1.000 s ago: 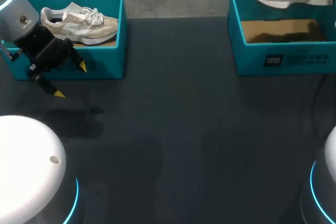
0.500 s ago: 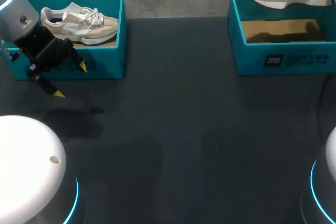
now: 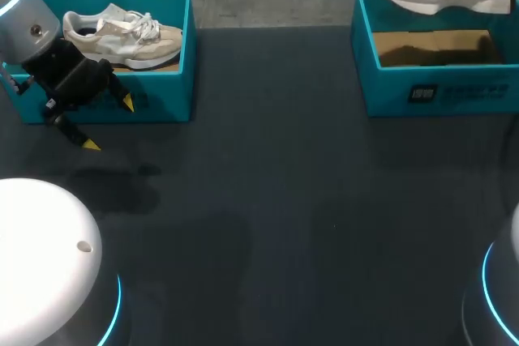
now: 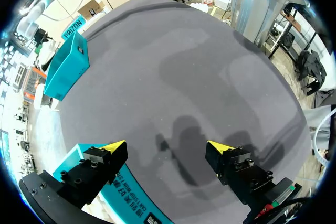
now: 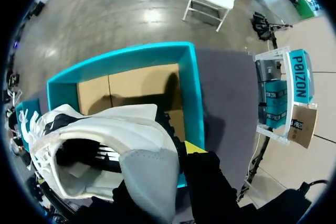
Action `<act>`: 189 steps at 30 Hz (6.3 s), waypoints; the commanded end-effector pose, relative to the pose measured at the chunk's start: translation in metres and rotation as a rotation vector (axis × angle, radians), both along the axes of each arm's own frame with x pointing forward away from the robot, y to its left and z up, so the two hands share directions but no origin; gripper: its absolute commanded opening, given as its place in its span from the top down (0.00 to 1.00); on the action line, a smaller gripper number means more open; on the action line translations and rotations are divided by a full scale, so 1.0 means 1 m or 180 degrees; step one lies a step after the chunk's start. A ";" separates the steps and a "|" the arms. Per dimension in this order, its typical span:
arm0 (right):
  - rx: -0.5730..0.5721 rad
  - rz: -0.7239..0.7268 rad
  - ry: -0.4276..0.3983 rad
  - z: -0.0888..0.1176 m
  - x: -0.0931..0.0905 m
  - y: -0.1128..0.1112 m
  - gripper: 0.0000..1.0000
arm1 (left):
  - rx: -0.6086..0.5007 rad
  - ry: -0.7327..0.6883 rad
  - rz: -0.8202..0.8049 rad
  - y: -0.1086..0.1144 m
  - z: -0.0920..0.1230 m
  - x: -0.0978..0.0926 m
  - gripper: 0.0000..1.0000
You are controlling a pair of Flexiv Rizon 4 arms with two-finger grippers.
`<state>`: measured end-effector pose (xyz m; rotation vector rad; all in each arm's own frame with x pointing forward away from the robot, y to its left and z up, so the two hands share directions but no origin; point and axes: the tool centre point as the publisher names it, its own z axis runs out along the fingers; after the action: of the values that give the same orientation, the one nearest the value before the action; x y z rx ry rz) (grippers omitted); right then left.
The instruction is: Take the shoe out of the shoebox, open the shoe tongue, remove and reinsert the insole, then place the shoe into the shoebox
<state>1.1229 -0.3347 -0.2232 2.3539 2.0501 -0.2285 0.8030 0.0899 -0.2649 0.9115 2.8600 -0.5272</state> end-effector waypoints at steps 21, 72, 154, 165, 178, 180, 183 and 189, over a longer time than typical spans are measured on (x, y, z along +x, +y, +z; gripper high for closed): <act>-0.0280 -0.0204 -0.0908 -0.037 -0.022 0.007 1.00 | 0.0013 0.0006 -0.0002 0.000 0.001 0.000 0.00; -0.0222 -0.0125 -0.0692 -0.061 -0.033 -0.015 1.00 | 0.0013 0.0006 -0.0002 0.000 0.001 0.000 0.00; -0.0114 -0.0250 -0.0595 -0.123 -0.083 -0.010 1.00 | 0.0013 0.0006 -0.0002 0.000 0.001 0.000 0.00; -0.0070 -0.0101 -0.0595 -0.134 -0.069 -0.011 1.00 | 0.0013 0.0006 -0.0002 0.000 0.001 0.000 0.00; -0.0008 -0.0054 -0.0518 -0.151 -0.063 -0.016 1.00 | 0.0013 0.0006 -0.0002 0.000 0.001 0.000 0.00; 0.0010 -0.0067 -0.0510 -0.153 -0.065 -0.016 1.00 | 0.0013 0.0006 -0.0002 0.000 0.001 0.000 0.00; 0.0020 -0.0082 -0.0510 -0.154 -0.068 -0.016 1.00 | 0.0013 0.0006 -0.0002 0.000 0.001 0.000 0.00; 0.0010 -0.0119 -0.0504 -0.151 -0.075 -0.017 1.00 | 0.0013 0.0006 -0.0002 0.000 0.001 0.000 0.00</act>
<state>1.0517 -0.3529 -0.3789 2.3301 1.9429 -0.0403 0.8030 0.0899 -0.2649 0.9116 2.8600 -0.5272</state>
